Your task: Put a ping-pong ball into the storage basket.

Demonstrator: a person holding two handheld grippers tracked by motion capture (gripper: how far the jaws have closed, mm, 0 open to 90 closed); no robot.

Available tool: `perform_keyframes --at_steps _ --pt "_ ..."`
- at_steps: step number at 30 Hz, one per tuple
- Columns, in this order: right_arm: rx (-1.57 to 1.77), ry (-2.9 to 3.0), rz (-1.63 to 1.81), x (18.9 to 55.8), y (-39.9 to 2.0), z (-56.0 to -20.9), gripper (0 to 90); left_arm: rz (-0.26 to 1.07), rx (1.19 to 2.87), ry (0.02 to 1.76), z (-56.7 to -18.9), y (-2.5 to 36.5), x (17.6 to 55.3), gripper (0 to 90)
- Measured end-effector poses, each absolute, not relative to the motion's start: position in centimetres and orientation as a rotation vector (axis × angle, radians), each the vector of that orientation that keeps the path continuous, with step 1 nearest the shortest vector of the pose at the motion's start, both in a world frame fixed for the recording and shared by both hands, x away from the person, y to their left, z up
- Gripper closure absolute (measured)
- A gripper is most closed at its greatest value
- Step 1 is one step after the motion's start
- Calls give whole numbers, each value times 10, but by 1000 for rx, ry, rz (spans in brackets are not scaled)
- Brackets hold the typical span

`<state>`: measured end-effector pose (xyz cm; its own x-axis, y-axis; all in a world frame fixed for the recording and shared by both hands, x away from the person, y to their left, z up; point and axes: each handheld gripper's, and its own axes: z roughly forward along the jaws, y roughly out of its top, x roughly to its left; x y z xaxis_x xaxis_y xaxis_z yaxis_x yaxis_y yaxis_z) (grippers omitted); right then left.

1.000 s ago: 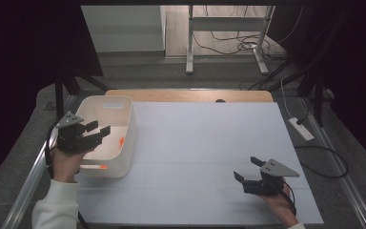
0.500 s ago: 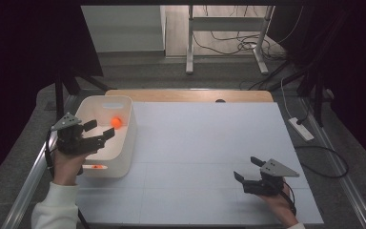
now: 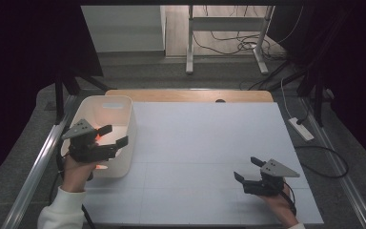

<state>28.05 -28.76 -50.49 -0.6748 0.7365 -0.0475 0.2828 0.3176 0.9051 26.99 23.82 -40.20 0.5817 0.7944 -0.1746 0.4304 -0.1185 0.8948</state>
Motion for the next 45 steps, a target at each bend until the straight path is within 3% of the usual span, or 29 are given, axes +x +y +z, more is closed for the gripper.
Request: perform_keyframes --at_steps 23,45 --pt "895 2140 1332 279 -288 -505 142 380 1798 805 -418 203 235 205" --pt "868 2157 1347 276 -284 -504 142 361 1867 808 -484 211 211 205"
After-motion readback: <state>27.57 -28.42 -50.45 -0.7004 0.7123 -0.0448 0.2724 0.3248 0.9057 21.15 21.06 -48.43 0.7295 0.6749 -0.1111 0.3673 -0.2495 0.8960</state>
